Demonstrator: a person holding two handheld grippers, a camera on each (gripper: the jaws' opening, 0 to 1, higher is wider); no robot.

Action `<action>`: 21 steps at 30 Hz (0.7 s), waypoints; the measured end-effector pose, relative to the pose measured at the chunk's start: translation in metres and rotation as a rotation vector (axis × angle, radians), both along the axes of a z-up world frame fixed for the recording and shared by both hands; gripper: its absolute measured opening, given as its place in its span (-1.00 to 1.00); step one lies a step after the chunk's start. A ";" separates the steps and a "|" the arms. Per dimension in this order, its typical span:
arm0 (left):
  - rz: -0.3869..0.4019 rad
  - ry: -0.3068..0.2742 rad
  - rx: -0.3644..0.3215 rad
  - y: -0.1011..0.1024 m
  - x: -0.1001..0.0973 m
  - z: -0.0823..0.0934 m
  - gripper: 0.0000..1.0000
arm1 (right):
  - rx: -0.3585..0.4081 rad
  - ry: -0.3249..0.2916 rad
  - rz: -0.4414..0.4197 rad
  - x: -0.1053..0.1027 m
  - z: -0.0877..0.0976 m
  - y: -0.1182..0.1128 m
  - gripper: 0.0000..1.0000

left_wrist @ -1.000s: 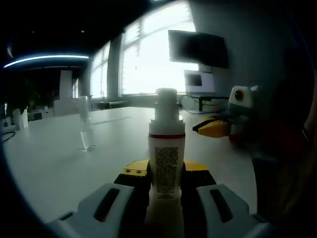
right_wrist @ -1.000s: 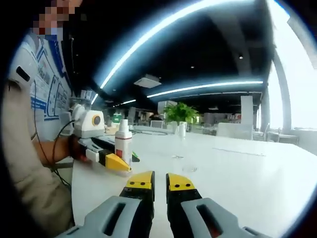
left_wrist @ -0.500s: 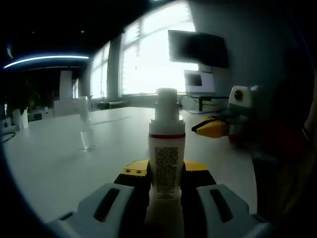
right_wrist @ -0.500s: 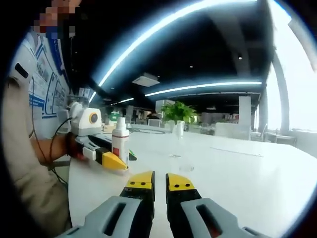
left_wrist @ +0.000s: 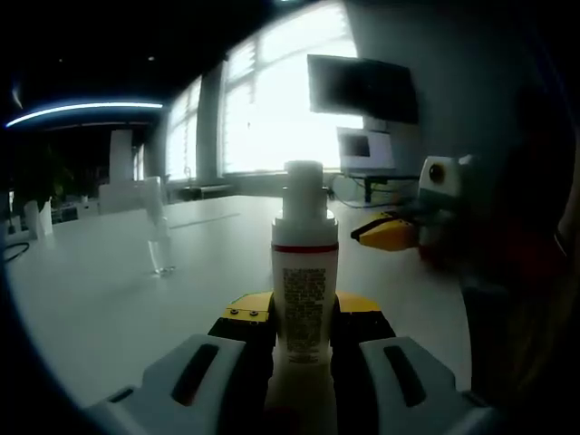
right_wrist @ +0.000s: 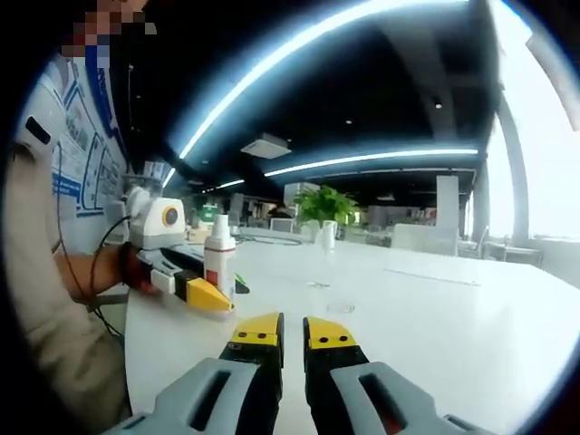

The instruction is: Clamp pump bottle remove cover press pump head put on cover

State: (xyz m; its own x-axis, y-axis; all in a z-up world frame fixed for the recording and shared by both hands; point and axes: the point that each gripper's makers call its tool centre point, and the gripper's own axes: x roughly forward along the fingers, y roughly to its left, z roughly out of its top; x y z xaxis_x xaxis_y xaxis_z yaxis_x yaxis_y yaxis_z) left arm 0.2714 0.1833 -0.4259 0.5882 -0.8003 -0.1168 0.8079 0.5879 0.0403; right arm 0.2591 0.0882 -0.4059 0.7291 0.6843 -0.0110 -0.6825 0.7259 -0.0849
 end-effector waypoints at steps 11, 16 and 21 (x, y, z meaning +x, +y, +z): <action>-0.001 0.001 0.000 0.000 0.000 0.000 -0.72 | 0.052 0.012 -0.035 0.005 0.004 -0.008 -0.88; -0.001 -0.003 0.004 0.000 -0.001 0.000 -0.72 | 0.040 0.014 -0.056 0.008 0.003 -0.011 -0.82; -0.002 -0.006 0.006 0.000 -0.001 0.000 -0.72 | 0.019 -0.001 -0.072 0.009 0.004 -0.010 -0.72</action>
State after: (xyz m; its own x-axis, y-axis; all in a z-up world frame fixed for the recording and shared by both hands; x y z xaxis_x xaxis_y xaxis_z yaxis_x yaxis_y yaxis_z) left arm 0.2709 0.1833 -0.4261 0.5874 -0.8006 -0.1183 0.8088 0.5861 0.0487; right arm 0.2679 0.0777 -0.4022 0.7765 0.6301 0.0017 -0.6284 0.7746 -0.0713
